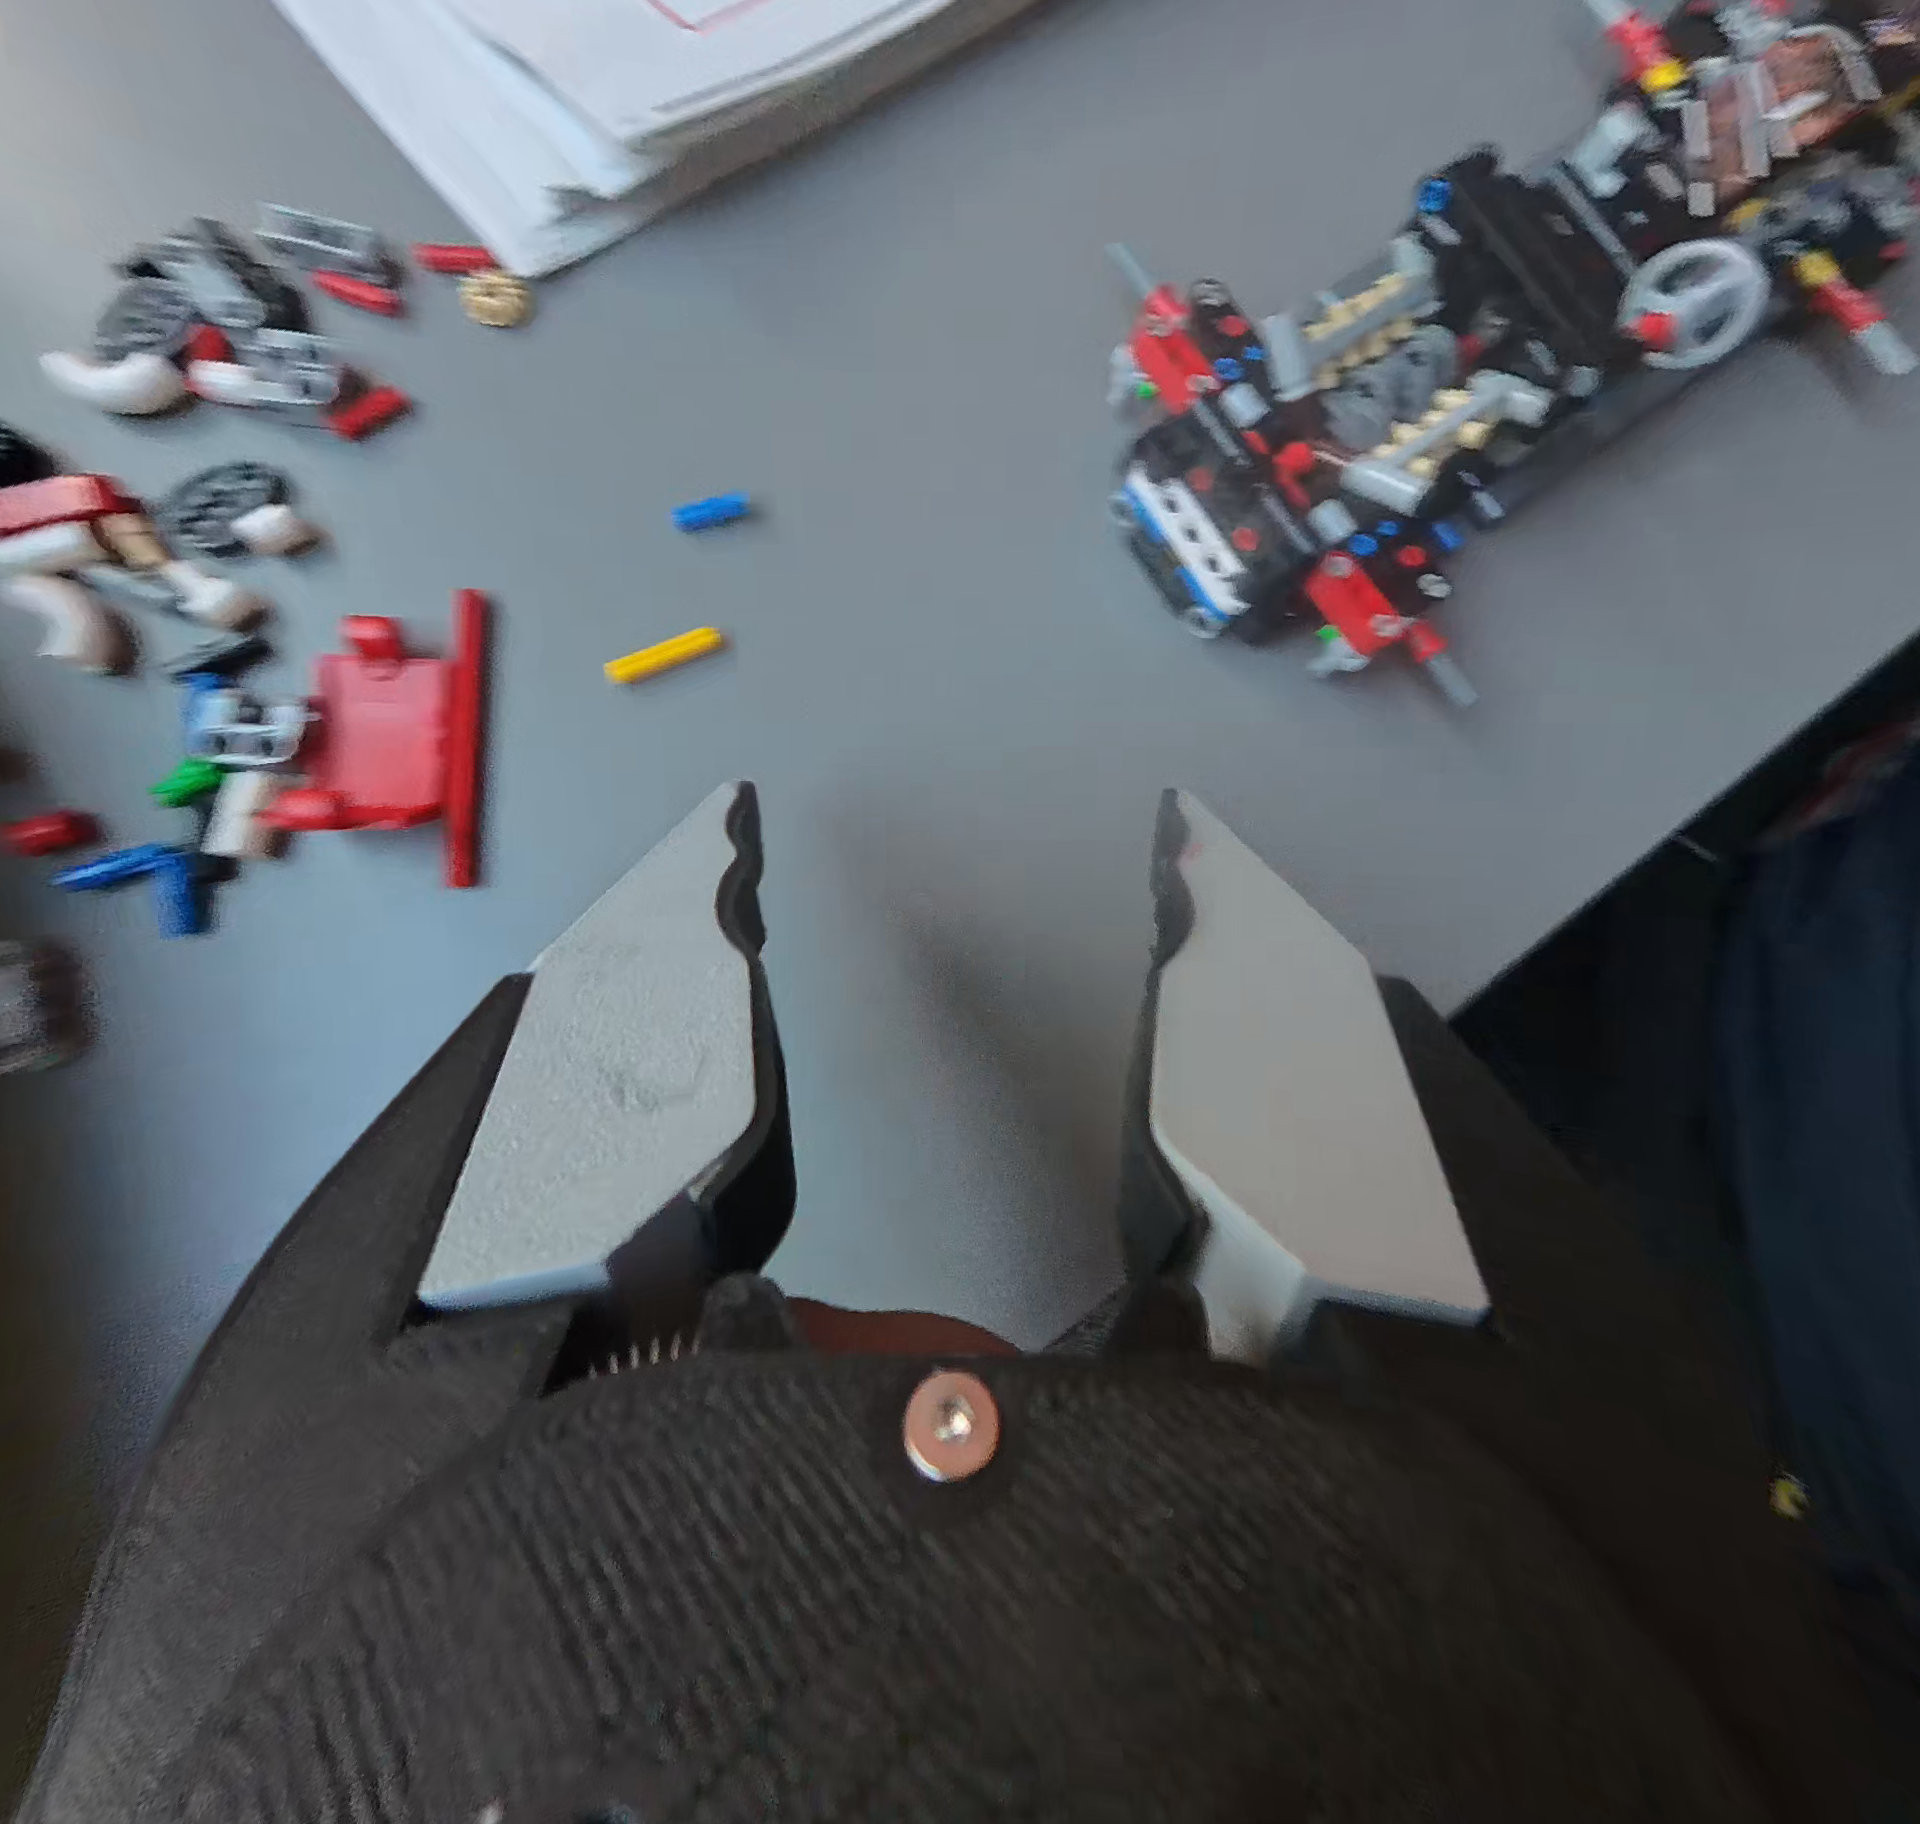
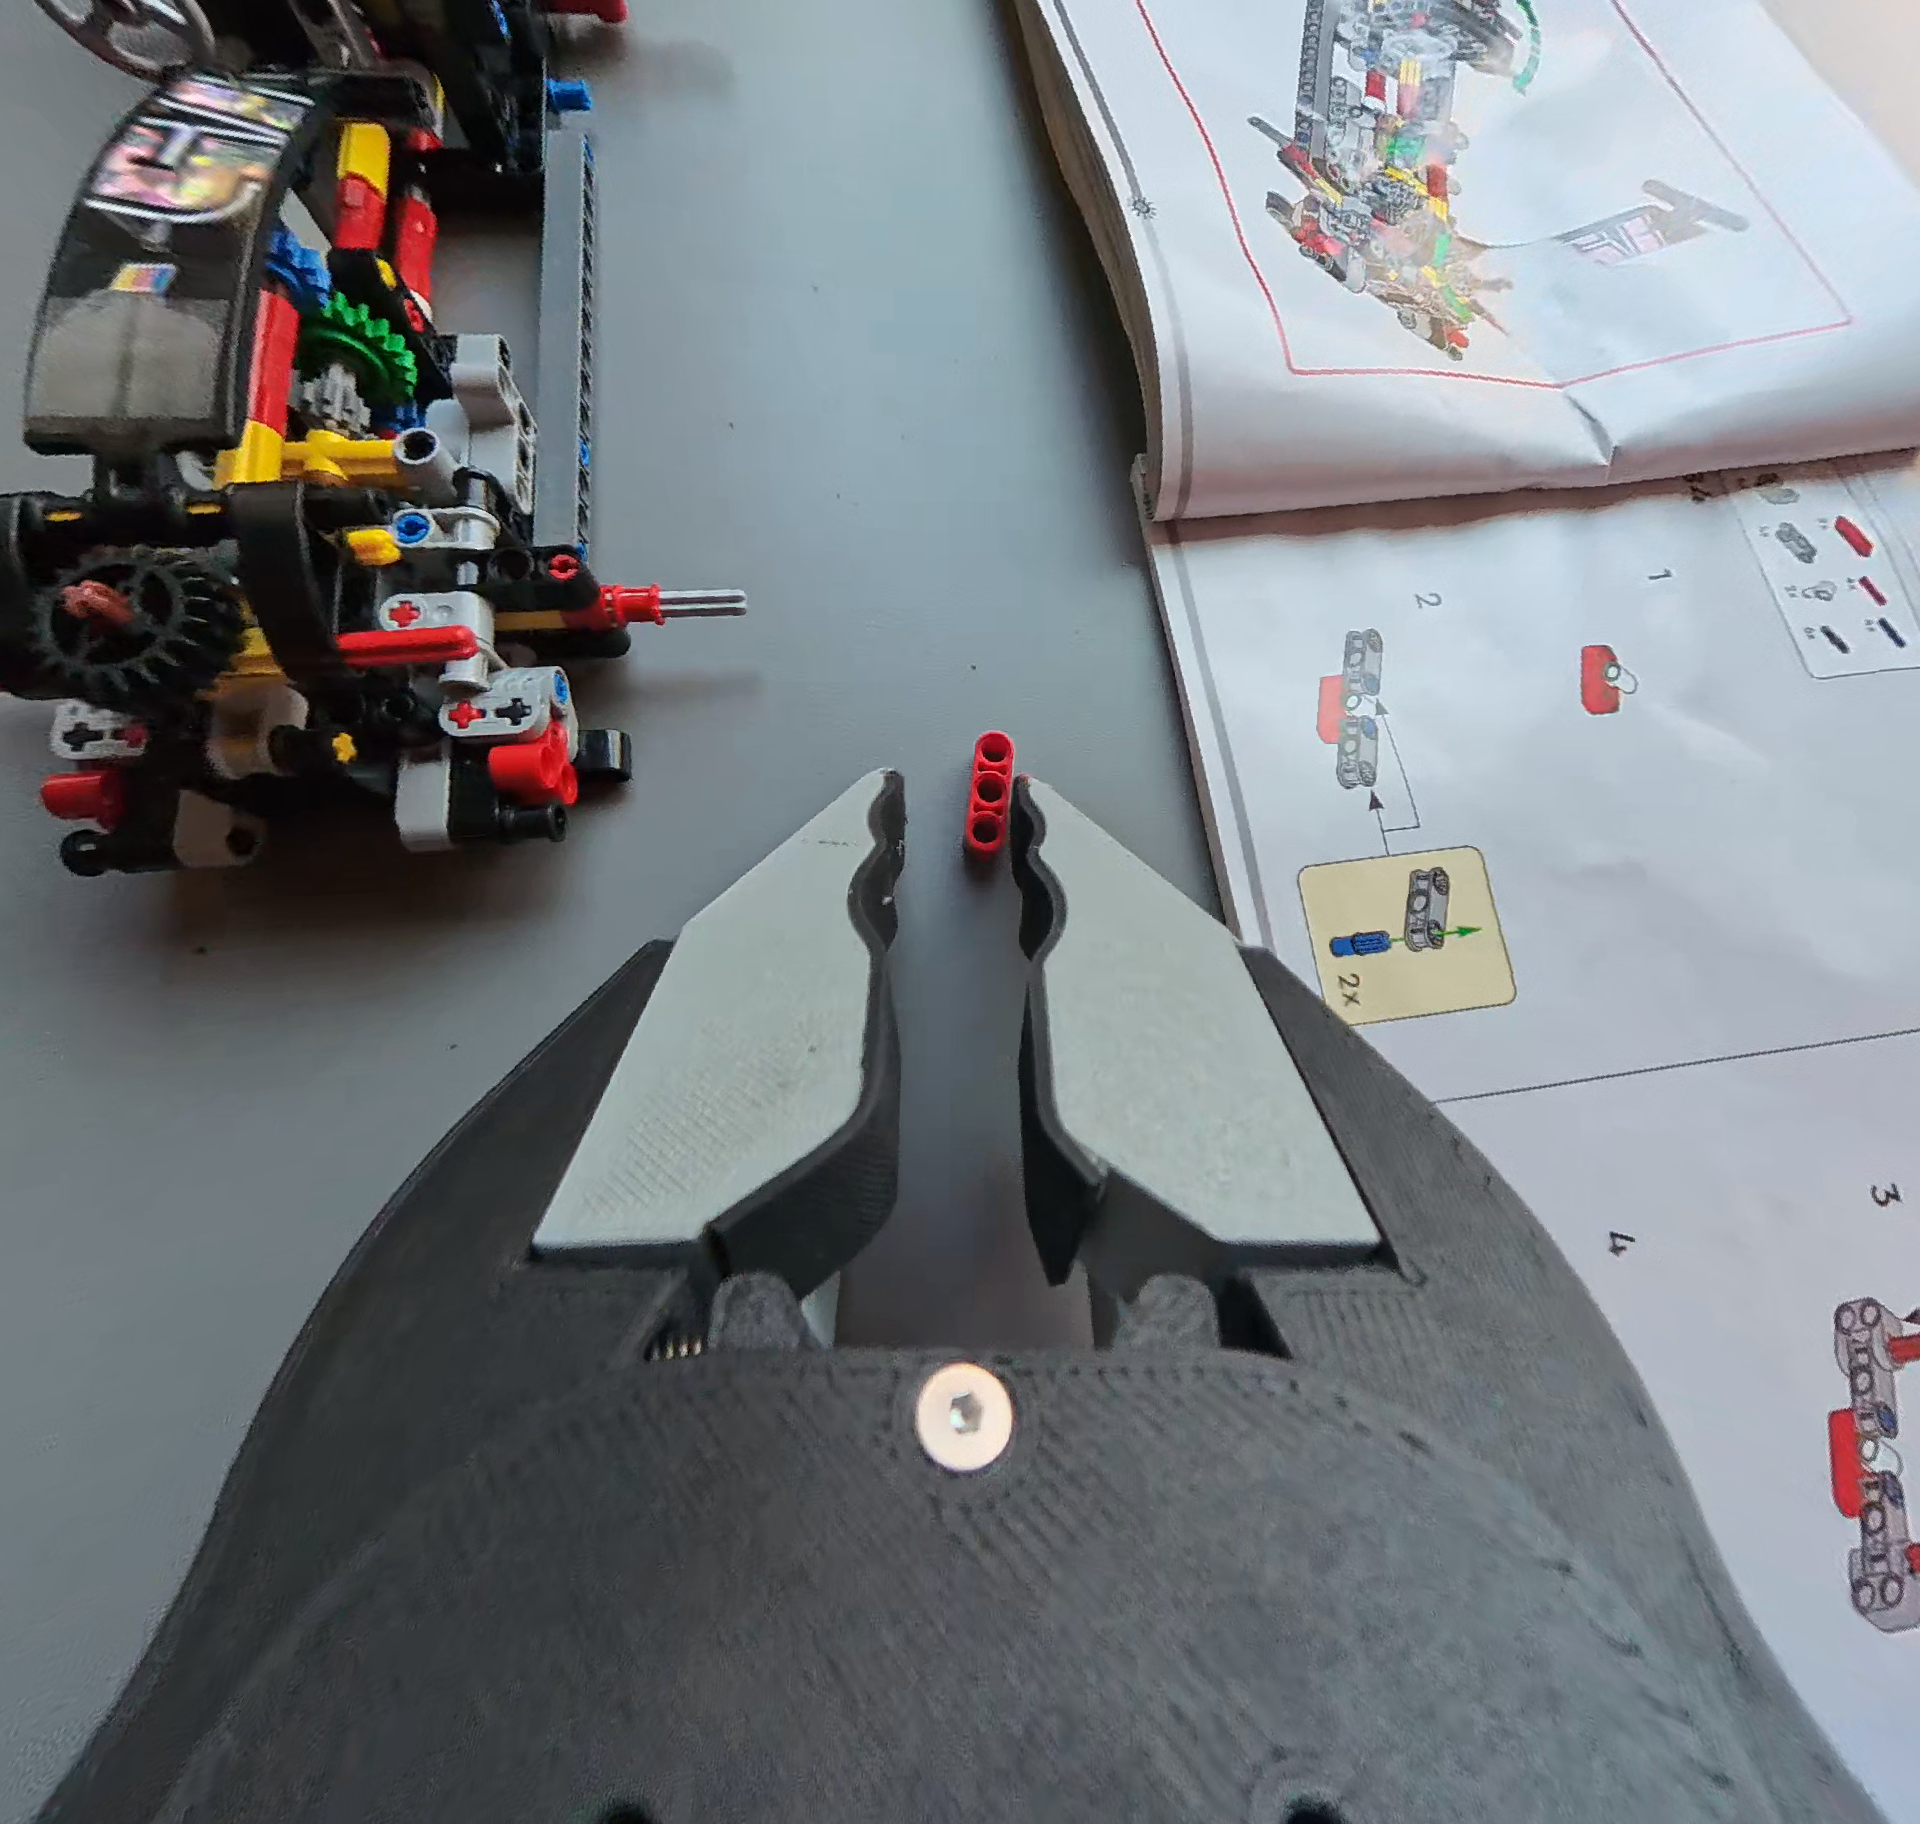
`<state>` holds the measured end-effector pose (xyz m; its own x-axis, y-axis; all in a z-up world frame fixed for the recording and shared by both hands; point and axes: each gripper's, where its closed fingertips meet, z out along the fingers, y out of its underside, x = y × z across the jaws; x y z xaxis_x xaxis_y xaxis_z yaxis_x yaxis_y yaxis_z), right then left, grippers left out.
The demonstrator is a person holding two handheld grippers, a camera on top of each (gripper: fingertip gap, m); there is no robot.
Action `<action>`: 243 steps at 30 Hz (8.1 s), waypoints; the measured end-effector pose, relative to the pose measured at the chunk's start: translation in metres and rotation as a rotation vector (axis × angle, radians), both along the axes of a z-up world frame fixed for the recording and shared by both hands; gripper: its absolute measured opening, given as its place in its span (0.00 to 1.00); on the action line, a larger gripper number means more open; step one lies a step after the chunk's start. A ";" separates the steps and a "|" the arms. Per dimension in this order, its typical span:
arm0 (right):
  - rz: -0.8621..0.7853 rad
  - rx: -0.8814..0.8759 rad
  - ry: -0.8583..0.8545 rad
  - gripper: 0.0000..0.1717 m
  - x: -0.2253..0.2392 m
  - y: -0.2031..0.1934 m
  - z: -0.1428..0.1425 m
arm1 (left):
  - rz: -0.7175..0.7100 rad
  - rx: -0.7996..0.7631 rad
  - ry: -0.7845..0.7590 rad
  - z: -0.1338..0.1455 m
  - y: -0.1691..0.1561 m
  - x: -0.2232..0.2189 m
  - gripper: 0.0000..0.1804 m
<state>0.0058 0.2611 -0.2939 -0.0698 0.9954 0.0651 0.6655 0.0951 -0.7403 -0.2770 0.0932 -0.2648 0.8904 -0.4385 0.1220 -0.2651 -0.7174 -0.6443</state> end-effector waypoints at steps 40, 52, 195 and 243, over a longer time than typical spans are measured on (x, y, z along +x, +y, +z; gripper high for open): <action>-0.069 -0.051 0.277 0.15 0.000 0.014 0.042 | 0.263 -0.384 0.435 -0.026 0.123 -0.134 0.05; -0.067 -0.053 0.272 0.14 0.000 0.013 0.041 | 0.349 -0.375 0.367 -0.024 0.134 -0.144 0.12; -0.308 0.029 0.486 0.18 0.013 0.053 0.075 | -0.021 0.882 -0.405 0.117 0.186 0.116 0.11; -0.378 -0.024 0.504 0.16 0.023 0.059 0.074 | 0.133 0.403 0.127 0.039 0.111 -0.046 0.12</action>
<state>0.0287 0.3202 -0.2202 0.3206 0.9469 -0.0239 0.2189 -0.0987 -0.9707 -0.3229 0.2038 -0.2261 0.9391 -0.3097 -0.1492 -0.2827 -0.4488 -0.8477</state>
